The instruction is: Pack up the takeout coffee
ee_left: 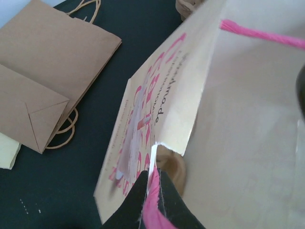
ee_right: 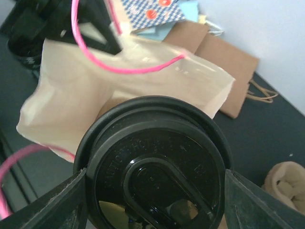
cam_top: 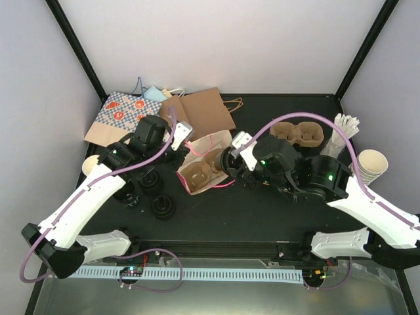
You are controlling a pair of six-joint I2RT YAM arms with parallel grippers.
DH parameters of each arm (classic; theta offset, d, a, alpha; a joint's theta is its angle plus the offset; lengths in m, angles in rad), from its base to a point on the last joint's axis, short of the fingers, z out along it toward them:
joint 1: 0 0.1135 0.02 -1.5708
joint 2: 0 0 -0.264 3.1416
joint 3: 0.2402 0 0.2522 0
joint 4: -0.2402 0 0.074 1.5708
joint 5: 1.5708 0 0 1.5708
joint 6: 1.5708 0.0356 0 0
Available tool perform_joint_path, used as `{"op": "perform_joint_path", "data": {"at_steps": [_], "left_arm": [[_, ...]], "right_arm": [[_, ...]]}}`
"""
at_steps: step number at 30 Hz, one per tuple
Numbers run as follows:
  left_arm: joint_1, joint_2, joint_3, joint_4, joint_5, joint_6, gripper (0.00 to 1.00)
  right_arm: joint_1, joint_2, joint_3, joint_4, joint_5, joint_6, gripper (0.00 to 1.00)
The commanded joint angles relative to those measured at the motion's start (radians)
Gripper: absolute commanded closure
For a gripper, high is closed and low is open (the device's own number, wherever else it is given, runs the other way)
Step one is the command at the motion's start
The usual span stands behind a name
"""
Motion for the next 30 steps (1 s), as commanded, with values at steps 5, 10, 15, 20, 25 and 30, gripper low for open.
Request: {"op": "perform_joint_path", "data": {"at_steps": [5, 10, 15, 20, 25, 30], "left_arm": [[-0.032, -0.04, -0.009, 0.081, -0.027, 0.05, 0.98], [-0.106, -0.06, -0.061, 0.105, -0.083, 0.072, 0.98], [-0.186, -0.076, -0.099, 0.101, -0.136, 0.046, 0.98], [-0.273, -0.091, -0.124, 0.082, -0.183, 0.021, 0.99], [-0.338, -0.099, -0.124, 0.028, -0.194, -0.006, 0.98], [-0.4, -0.106, -0.139, 0.001, -0.217, -0.032, 0.98]], "right_arm": [[0.057, -0.059, -0.145, 0.048, -0.124, -0.026, 0.36], [0.137, -0.069, -0.256, 0.077, -0.095, 0.006, 0.36], [0.263, -0.089, -0.368, 0.147, 0.004, 0.022, 0.36], [0.402, -0.043, -0.421, 0.174, 0.139, 0.012, 0.36], [0.466, 0.012, -0.442, 0.19, 0.302, -0.012, 0.36], [0.468, 0.043, -0.447, 0.241, 0.464, -0.066, 0.36]]}}
